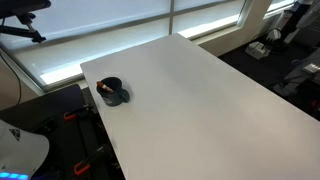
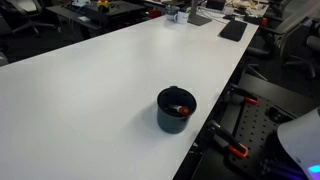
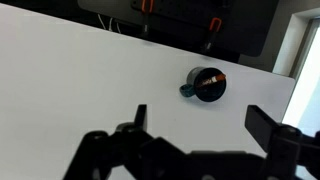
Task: Remove the marker from the mug
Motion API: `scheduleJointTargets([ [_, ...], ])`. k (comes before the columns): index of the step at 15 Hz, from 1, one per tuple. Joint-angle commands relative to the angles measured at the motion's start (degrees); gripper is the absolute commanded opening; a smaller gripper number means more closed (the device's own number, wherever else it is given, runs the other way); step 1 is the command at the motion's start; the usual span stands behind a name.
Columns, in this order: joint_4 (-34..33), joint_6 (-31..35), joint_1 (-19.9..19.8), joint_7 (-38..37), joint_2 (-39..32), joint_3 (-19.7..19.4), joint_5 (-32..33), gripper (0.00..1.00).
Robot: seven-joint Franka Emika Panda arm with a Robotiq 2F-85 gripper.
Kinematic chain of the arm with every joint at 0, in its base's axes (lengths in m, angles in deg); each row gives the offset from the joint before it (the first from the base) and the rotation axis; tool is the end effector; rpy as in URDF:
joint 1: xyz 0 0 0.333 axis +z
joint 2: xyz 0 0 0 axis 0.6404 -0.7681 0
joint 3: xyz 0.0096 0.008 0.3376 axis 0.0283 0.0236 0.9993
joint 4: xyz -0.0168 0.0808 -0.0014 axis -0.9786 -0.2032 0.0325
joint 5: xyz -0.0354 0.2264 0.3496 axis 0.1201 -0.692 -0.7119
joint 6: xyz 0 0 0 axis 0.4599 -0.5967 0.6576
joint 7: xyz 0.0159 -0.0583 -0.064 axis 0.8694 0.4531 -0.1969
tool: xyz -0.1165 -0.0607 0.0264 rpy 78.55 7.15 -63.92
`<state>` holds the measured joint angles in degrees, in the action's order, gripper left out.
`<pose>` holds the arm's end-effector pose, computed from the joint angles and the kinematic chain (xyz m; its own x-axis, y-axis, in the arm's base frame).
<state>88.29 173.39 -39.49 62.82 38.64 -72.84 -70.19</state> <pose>0.3432 -0.0805 0.5478 0.9618 0.2522 -0.1060 0.2382 -0.9626 -0.1294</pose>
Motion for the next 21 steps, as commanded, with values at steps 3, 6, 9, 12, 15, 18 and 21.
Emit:
scheduleJointTargets([
  [3, 5.16, 3.89, -0.24, -2.31, 1.34, 1.48, -1.03, 1.0],
  [6, 14.28, 10.89, -0.2, -5.22, 3.35, 3.58, -1.17, 1.0],
  [9, 23.85, 16.99, 0.72, -6.14, 4.82, 5.72, -0.6, 1.0],
  [12, 30.09, 19.96, 2.11, -5.34, 5.83, 7.42, -0.36, 1.0],
  [15, 28.72, 18.89, 2.12, -4.9, 3.56, 6.9, -0.27, 1.0],
  [18, 28.68, 19.78, 2.32, -5.18, 2.96, 7.13, -0.32, 1.0],
  [21, 28.6, 25.01, 4.26, -8.36, -5.15, 8.23, -4.84, 1.0],
])
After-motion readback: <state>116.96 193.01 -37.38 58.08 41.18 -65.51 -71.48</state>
